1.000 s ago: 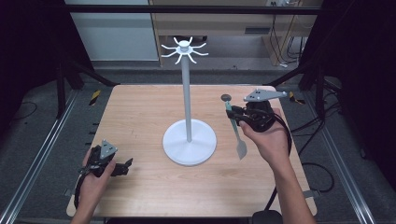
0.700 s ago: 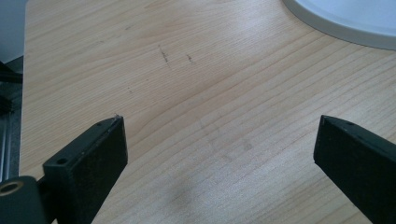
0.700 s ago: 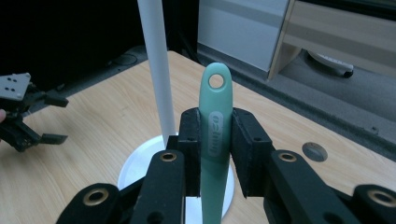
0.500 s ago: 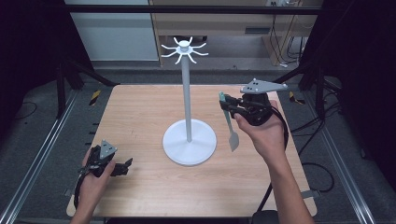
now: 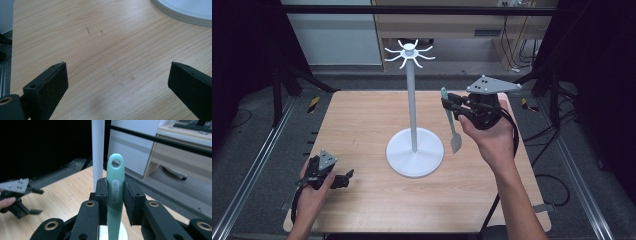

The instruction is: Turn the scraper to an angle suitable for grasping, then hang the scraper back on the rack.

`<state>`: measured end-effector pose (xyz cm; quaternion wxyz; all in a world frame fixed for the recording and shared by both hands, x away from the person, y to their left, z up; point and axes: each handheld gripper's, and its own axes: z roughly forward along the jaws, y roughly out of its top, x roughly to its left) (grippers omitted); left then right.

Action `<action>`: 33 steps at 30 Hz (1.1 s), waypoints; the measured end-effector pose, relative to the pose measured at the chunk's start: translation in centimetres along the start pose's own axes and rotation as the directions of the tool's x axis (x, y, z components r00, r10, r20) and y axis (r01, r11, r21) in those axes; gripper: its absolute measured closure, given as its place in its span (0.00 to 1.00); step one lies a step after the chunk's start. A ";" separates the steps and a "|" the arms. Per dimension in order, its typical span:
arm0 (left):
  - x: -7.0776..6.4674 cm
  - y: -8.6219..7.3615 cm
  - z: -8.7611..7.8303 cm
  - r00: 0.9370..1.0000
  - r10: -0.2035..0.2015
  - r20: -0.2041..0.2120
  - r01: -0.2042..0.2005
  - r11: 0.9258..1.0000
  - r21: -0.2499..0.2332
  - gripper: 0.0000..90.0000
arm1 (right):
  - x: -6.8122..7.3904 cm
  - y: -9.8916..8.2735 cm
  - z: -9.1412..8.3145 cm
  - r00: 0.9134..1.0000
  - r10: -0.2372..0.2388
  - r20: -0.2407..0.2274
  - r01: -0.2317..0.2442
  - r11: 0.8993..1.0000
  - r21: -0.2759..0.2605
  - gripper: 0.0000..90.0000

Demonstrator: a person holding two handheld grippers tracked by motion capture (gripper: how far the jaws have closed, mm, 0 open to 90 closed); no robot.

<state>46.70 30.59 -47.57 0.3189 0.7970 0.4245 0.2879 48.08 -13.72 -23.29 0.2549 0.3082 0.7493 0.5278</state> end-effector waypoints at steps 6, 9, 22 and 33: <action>0.0 0.0 0.0 1.000 -0.001 0.002 0.001 1.000 0.000 0.03 | 0.4 0.9 -0.3 1.000 -0.005 0.001 0.005 1.000 -0.025 0.83; 0.0 0.0 0.0 1.000 0.000 0.005 0.000 1.000 0.002 0.03 | 0.5 1.1 -0.4 1.000 -0.005 0.002 0.005 0.999 -0.039 0.83; 0.0 0.0 0.0 1.000 -0.001 0.004 0.001 1.000 0.003 0.03 | 1.0 2.3 -0.5 1.000 -0.015 -0.003 0.015 0.998 -0.063 0.83; 0.0 0.0 0.0 1.000 -0.002 0.002 0.002 1.000 0.001 0.03 | 1.1 2.8 -0.5 1.000 -0.011 0.001 0.011 0.997 -0.080 0.83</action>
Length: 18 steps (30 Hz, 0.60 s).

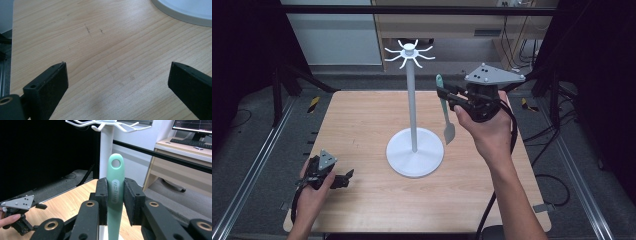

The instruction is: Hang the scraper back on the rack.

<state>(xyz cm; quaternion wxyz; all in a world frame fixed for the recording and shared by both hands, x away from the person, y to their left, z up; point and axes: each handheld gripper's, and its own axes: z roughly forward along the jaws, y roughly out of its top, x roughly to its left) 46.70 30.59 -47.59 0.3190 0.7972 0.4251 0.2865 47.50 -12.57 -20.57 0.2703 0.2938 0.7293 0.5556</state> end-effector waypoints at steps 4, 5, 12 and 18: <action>0.0 0.0 0.0 1.000 0.001 0.001 -0.001 1.000 0.000 0.03 | 0.2 0.2 0.1 1.000 -0.005 -0.003 0.005 1.000 -0.005 0.83; 0.0 0.0 0.0 1.000 0.000 0.000 0.000 1.000 0.001 0.03 | 0.3 0.3 0.1 1.000 -0.005 -0.006 0.005 1.000 -0.005 0.83; 0.0 0.0 0.0 1.000 0.001 0.000 -0.001 1.000 0.000 0.03 | 0.8 0.6 0.3 1.000 -0.015 -0.010 0.014 1.000 -0.008 0.83; 0.0 0.0 0.0 1.000 0.000 0.001 0.000 1.000 0.001 0.03 | 1.0 1.2 0.4 1.000 -0.018 -0.015 0.017 1.000 -0.018 0.83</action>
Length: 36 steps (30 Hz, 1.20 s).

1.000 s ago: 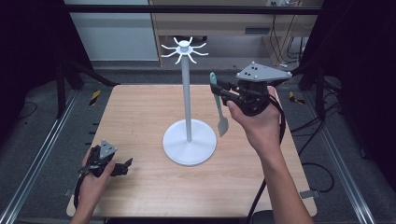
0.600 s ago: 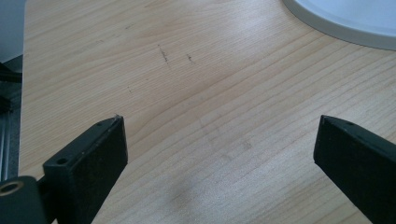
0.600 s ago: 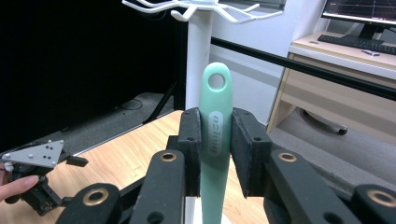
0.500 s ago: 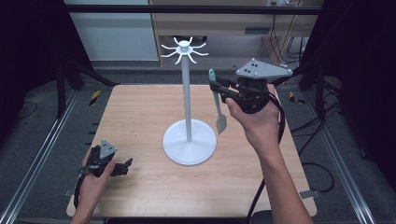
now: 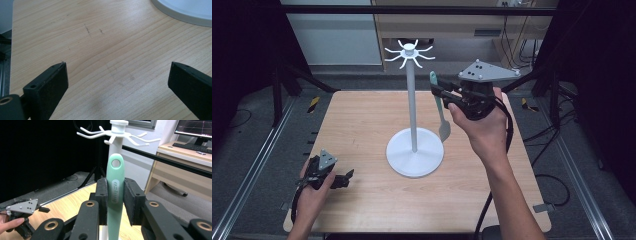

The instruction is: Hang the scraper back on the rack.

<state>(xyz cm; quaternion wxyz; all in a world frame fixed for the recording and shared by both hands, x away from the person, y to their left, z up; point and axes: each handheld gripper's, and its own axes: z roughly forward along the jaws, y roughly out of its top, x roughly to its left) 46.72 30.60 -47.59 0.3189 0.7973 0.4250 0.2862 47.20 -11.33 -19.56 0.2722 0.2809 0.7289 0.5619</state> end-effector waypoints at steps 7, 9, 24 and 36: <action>0.0 0.0 0.0 1.000 0.003 0.002 -0.003 1.000 0.001 0.03 | 0.5 0.8 0.4 1.000 -0.007 -0.007 0.007 1.000 -0.008 0.83; 0.0 0.0 0.0 1.000 0.003 0.002 -0.003 1.000 0.001 0.03 | 0.7 1.1 0.6 1.000 -0.011 -0.010 0.011 1.000 -0.009 0.83; -0.1 0.0 0.0 1.000 0.002 0.005 -0.002 1.000 -0.001 0.03 | 1.0 1.9 1.5 1.000 0.011 -0.005 -0.011 1.000 0.004 0.83; -0.1 0.0 0.1 1.000 0.002 0.006 -0.002 1.000 0.001 0.03 | 0.8 1.8 2.2 1.000 0.011 0.007 -0.011 1.000 0.022 0.83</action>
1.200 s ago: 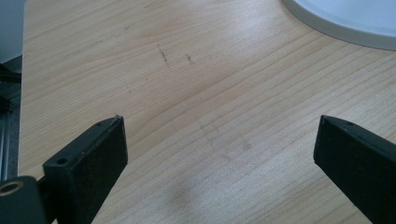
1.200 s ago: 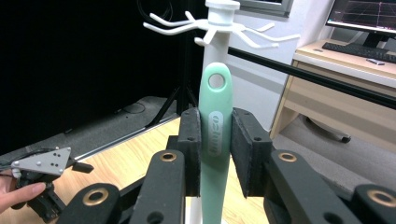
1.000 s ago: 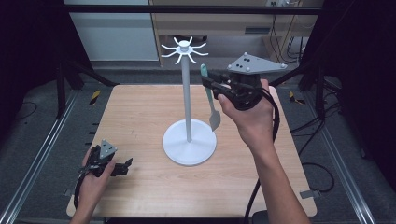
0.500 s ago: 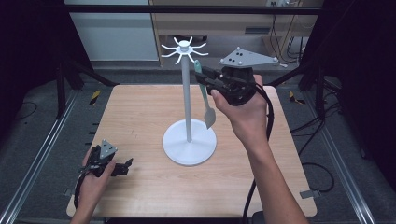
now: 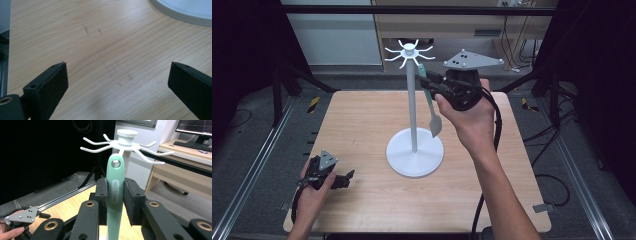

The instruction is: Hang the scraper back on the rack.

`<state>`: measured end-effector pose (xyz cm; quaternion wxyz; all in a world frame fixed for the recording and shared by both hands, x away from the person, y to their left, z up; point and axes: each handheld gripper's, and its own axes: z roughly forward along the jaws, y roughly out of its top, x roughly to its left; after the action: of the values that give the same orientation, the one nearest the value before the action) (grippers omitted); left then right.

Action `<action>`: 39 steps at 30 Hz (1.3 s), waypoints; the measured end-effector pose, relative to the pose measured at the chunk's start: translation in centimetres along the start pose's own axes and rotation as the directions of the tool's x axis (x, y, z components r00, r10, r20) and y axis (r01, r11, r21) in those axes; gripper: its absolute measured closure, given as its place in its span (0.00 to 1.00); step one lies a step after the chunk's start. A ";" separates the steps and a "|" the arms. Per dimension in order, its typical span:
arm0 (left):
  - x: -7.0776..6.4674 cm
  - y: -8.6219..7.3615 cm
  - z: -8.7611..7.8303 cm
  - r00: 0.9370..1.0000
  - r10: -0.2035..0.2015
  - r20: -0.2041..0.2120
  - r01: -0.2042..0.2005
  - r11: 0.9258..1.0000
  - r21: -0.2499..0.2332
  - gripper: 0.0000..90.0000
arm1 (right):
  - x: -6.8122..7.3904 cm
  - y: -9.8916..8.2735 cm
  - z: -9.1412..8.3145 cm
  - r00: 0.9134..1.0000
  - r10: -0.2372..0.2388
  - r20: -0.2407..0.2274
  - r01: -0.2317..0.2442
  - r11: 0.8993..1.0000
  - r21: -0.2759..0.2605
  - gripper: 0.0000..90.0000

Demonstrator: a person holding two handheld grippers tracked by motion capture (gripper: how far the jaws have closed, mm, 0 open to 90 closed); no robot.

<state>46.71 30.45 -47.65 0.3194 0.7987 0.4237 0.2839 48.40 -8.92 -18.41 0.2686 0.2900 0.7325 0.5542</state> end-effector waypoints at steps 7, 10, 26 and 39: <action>0.0 0.0 0.0 1.000 0.001 0.000 -0.001 1.000 0.001 0.03 | -0.1 0.1 0.6 1.000 0.007 0.005 -0.007 1.000 0.002 0.83; 0.0 0.0 0.0 1.000 0.001 0.000 -0.001 1.000 0.002 0.03 | -0.2 0.2 0.8 1.000 0.009 0.010 -0.009 1.000 0.006 0.83; -0.1 0.0 0.0 1.000 0.003 0.001 -0.003 1.000 0.002 0.03 | 0.0 0.1 1.0 1.000 -0.006 0.014 0.006 1.000 0.016 0.83; -0.1 0.0 0.1 1.000 -0.001 0.003 0.001 1.000 0.005 0.03 | 0.1 0.1 1.0 1.000 -0.003 0.011 0.002 1.000 0.018 0.82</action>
<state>46.75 30.34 -47.75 0.3182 0.7997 0.4242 0.2815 49.06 -8.20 -18.51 0.2707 0.2945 0.7363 0.5457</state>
